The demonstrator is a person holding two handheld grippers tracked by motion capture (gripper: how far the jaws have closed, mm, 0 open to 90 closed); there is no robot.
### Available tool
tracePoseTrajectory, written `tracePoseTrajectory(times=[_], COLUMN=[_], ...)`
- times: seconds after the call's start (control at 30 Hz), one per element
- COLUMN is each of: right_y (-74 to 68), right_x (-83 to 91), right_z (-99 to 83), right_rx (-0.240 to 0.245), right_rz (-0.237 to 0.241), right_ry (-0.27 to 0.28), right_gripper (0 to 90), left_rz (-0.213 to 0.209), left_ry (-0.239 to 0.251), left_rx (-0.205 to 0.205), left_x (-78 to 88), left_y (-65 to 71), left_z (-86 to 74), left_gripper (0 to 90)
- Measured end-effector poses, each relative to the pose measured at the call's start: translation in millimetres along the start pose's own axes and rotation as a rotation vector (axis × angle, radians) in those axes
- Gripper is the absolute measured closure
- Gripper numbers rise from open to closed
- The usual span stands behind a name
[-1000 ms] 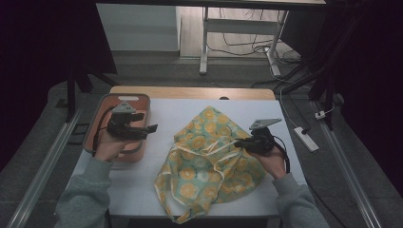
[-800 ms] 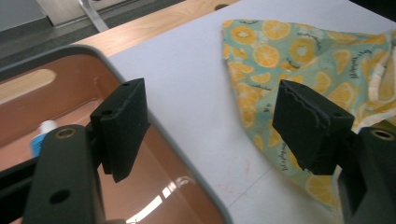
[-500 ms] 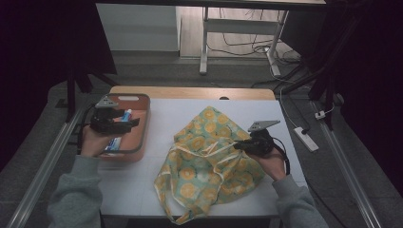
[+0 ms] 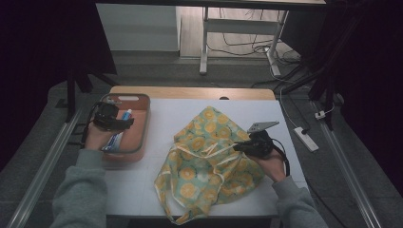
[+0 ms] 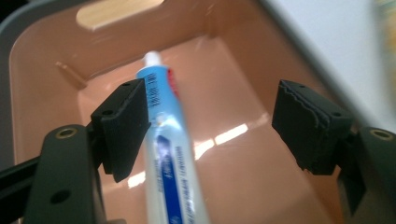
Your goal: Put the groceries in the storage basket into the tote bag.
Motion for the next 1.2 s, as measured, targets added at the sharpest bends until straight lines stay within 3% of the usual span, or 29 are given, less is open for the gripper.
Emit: tracePoseTrajectory(times=[0.2,0.33,0.8,0.9,0.97,1.2], right_y=[0.9,1.4,2.3,2.6,3.1,2.6], right_x=[-0.8,0.6,-0.2,-0.1,-0.1,-0.1], right_z=[-2.9,-4.8,-7.4,-7.6,-7.9,-8.0], right_rx=[-0.006,-0.008,-0.014,-0.017,-0.019,-0.018], right_rz=[-0.003,-0.007,-0.011,-0.011,-0.011,-0.012], right_ry=[-0.008,-0.008,-0.016,-0.017,-0.017,-0.016], right_gripper=[85.6,85.6,85.6,85.6,85.6,85.6], left_rz=[0.064,0.085,0.069,0.077,0.053,0.056], left_ry=[-0.076,-0.116,-0.242,-0.258,-0.261,-0.264], left_rx=[0.023,0.043,0.105,0.123,0.139,0.144], left_x=[-17.4,-26.5,-51.2,-52.8,-53.3,-52.4], left_y=[-11.4,-19.4,-31.0,-32.8,-33.5,-33.2], left_z=[1.0,-0.4,-10.4,-12.0,-12.7,-12.4], left_gripper=[28.2,29.1,35.0,41.1,45.4,56.4])
Point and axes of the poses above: each handheld gripper's, and its own axes: x roughly backward along the jaws, z roughly out of its top, y roughly to its right, the point moved 3 cm from there along -x, roughly forward along the jaws, and after that the axes turned 11 degrees about -z, right-handed, at the moved point
